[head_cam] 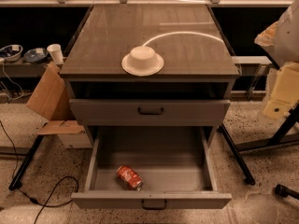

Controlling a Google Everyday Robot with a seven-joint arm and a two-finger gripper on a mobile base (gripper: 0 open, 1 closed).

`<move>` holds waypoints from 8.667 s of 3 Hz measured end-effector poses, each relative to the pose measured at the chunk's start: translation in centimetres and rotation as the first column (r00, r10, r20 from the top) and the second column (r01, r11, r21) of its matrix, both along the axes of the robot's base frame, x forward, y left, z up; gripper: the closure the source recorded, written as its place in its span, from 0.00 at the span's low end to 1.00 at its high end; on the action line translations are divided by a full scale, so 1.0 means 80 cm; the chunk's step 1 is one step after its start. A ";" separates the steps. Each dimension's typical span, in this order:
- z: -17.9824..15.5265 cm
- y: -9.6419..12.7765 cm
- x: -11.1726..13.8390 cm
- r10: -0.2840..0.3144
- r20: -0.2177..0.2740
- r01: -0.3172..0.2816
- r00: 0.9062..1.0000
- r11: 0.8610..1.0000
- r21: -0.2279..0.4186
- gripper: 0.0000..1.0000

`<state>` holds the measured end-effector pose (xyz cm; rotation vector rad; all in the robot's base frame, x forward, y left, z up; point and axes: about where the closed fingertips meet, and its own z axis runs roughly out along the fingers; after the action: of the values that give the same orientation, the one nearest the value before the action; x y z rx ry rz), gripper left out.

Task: Pick coke can from middle drawer and place on counter

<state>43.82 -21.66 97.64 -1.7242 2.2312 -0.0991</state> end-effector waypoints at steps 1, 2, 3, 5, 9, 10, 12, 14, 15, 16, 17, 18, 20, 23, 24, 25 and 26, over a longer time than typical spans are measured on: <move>0.000 0.000 0.000 0.000 0.000 0.000 1.000 1.000 0.000 0.00; -0.018 0.018 0.000 -0.039 -0.014 0.040 0.999 0.999 0.021 0.00; -0.061 0.057 0.004 -0.128 -0.059 0.133 0.990 0.988 0.083 0.00; -0.172 0.149 0.005 -0.254 -0.209 0.299 0.944 0.929 0.218 0.00; -0.286 0.231 0.023 -0.286 -0.316 0.413 0.905 0.771 0.485 0.00; -0.276 0.231 0.021 -0.294 -0.294 0.408 0.910 0.767 0.495 0.00; -0.337 0.261 0.033 -0.382 -0.288 0.477 0.878 0.739 0.475 0.00; -0.483 0.330 0.103 -0.494 -0.330 0.594 0.805 0.665 0.453 0.00; -0.534 0.362 0.134 -0.559 -0.397 0.686 0.728 0.587 0.430 0.00; -0.589 0.399 0.144 -0.593 -0.450 0.744 0.668 0.557 0.370 0.00; -0.635 0.425 0.135 -0.605 -0.486 0.772 0.631 0.551 0.315 0.00; -0.668 0.429 0.128 -0.616 -0.497 0.784 0.610 0.560 0.268 0.00; -0.725 0.406 0.123 -0.652 -0.470 0.790 0.595 0.583 0.192 0.00; -0.773 0.373 0.112 -0.712 -0.439 0.810 0.548 0.582 0.067 0.41; -0.760 0.360 0.113 -0.727 -0.427 0.823 0.538 0.562 0.079 0.64; -0.711 0.333 0.117 -0.745 -0.402 0.840 0.533 0.522 0.146 0.87; -0.613 0.292 0.123 -0.771 -0.351 0.846 0.531 0.464 0.261 1.00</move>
Offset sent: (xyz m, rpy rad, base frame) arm 0.0008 0.0507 -0.0572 0.0759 0.0701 -0.1437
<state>53.66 1.72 48.56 -0.3198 2.7619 0.3132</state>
